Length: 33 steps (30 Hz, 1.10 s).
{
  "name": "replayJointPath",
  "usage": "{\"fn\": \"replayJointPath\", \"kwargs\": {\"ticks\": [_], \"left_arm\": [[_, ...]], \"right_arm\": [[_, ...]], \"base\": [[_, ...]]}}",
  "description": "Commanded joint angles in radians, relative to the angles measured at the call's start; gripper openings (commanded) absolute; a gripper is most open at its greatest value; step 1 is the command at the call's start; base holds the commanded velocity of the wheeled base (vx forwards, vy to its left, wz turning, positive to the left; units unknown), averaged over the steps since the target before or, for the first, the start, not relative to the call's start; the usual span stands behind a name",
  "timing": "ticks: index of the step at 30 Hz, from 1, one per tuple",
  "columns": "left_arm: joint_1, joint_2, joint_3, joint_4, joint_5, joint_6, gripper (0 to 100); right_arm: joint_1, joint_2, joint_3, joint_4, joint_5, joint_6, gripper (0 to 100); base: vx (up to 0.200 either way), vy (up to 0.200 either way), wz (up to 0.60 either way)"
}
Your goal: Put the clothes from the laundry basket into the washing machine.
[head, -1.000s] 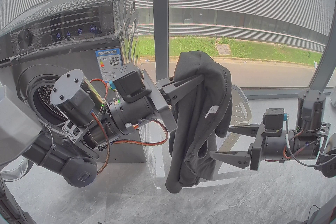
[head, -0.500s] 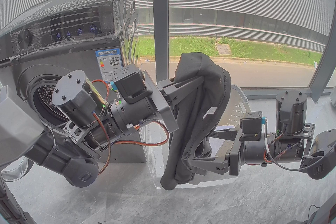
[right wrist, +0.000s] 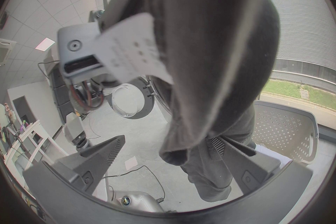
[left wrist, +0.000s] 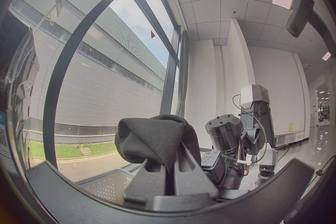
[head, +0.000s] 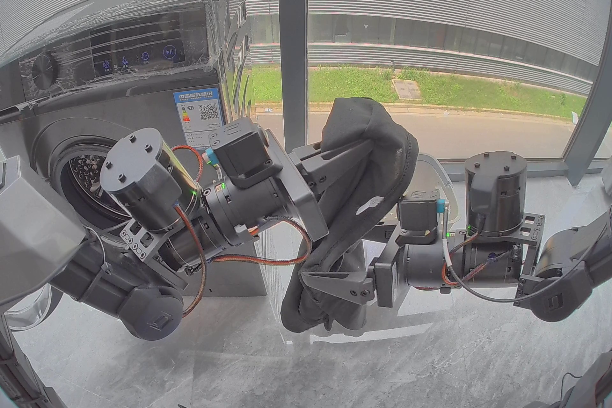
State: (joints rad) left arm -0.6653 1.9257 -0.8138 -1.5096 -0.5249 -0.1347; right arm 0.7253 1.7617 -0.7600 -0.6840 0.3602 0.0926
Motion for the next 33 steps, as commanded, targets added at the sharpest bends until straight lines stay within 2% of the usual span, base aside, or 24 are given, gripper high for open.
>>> {"fn": "replayJointPath", "kwargs": {"ticks": [1, 3, 7, 11, 14, 16, 17, 25, 33], "left_arm": [[0.001, 0.004, -0.001, 0.0, 0.003, 0.0, 0], [0.001, 0.004, -0.001, 0.0, 0.003, 0.0, 0], [0.0, 0.006, -0.001, 0.0, 0.002, 0.0, 0], [0.0, 0.004, -0.001, -0.001, 0.002, 0.0, 0], [0.001, 0.002, -0.001, -0.001, 0.002, 0.0, 0], [0.0, 0.001, -0.001, -0.001, 0.002, 0.0, 0], [0.0, 0.001, -0.001, -0.001, 0.002, 0.0, 0], [0.003, 0.001, -0.001, -0.001, 0.002, 0.0, 0], [0.016, 0.006, 0.008, -0.003, 0.003, -0.002, 0]], "right_arm": [[0.002, 0.047, -0.016, 0.0, -0.067, 0.018, 100], [0.002, 0.032, -0.007, 0.0, -0.084, 0.035, 100], [0.003, 0.004, 0.005, 0.0, -0.086, 0.039, 100], [-0.007, 0.061, -0.013, 0.0, -0.101, 0.055, 100], [-0.012, 0.062, -0.013, 0.0, -0.135, 0.062, 100], [-0.017, 0.061, -0.007, 0.0, -0.141, 0.062, 100], [-0.017, 0.061, -0.004, 0.0, -0.141, 0.064, 0], [-0.017, 0.032, 0.001, 0.0, -0.141, 0.062, 0], [-0.026, -0.074, 0.07, 0.0, -0.144, 0.058, 0]], "base": [[0.0, 0.0, 0.0], [0.0, 0.0, 0.0], [0.0, 0.0, 0.0], [0.0, 0.0, 0.0], [0.0, 0.0, 0.0], [0.0, 0.0, 0.0], [0.0, 0.0, 0.0], [0.0, 0.0, 0.0], [0.0, 0.0, 0.0]]}}
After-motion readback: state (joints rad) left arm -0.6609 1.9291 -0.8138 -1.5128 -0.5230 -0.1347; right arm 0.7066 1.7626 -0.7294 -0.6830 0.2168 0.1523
